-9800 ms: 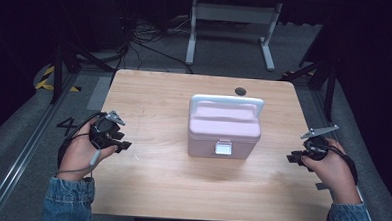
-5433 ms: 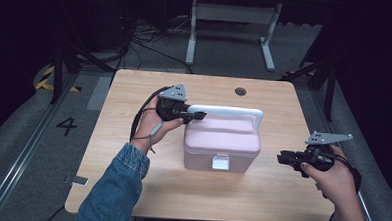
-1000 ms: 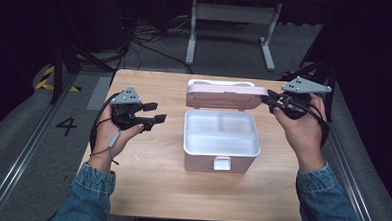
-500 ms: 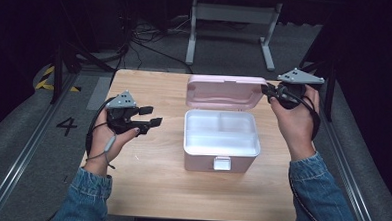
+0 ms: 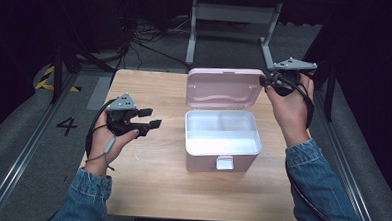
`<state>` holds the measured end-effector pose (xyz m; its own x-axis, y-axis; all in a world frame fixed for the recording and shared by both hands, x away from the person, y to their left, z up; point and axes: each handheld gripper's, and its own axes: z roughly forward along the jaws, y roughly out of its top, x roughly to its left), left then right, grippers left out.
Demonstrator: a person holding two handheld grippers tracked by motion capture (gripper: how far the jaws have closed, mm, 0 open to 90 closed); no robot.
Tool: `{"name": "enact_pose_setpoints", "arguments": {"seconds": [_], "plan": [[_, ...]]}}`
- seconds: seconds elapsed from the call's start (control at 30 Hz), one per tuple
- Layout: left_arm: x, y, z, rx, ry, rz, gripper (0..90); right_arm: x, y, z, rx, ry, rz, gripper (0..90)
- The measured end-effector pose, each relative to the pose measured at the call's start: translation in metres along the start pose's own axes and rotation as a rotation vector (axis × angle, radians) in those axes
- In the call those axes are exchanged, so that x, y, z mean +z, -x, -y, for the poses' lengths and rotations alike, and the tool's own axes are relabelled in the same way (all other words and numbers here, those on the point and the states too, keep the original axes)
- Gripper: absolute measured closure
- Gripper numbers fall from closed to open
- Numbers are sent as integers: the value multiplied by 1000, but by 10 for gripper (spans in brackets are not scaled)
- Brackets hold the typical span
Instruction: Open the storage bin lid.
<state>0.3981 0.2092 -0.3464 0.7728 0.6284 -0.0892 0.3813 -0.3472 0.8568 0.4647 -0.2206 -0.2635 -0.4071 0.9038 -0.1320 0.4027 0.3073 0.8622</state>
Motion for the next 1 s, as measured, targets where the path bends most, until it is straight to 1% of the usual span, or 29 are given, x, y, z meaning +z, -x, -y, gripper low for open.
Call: {"name": "enact_pose_setpoints", "arguments": {"seconds": [0.07, 0.13, 0.33, 0.4, 0.53, 0.57, 0.6, 0.8, 0.87, 1.0], "plan": [[0, 0, 0, 0, -2, 0, 450, 2, 0, 0, 3, 3, 3, 868], [0, 0, 0, 2, -1, 0, 449, 6, 0, -1, 24, 7, 8, 870], [-1, -2, 2, -5, 5, -1, 450, 14, 1, -3, 38, 14, 22, 871], [-1, -2, 3, -5, 4, -2, 449, 20, 3, -4, 52, 19, 25, 871], [-2, -2, 2, -6, 8, 3, 449, 25, 3, -6, 56, 17, 32, 870], [-2, -2, 2, -6, 12, 4, 449, 28, 3, -7, 46, 16, 39, 867], [-2, -2, 2, -7, 11, 5, 449, 29, 4, -7, 48, 15, 40, 867], [-2, -1, 2, -12, 6, 11, 448, 36, 7, -12, 73, -19, 56, 867], [-2, -1, 2, -8, 7, 10, 448, 37, 7, -12, 76, -22, 54, 866], [-3, -1, 2, -8, 11, 9, 447, 43, 7, -15, 66, -37, 61, 862]]}}
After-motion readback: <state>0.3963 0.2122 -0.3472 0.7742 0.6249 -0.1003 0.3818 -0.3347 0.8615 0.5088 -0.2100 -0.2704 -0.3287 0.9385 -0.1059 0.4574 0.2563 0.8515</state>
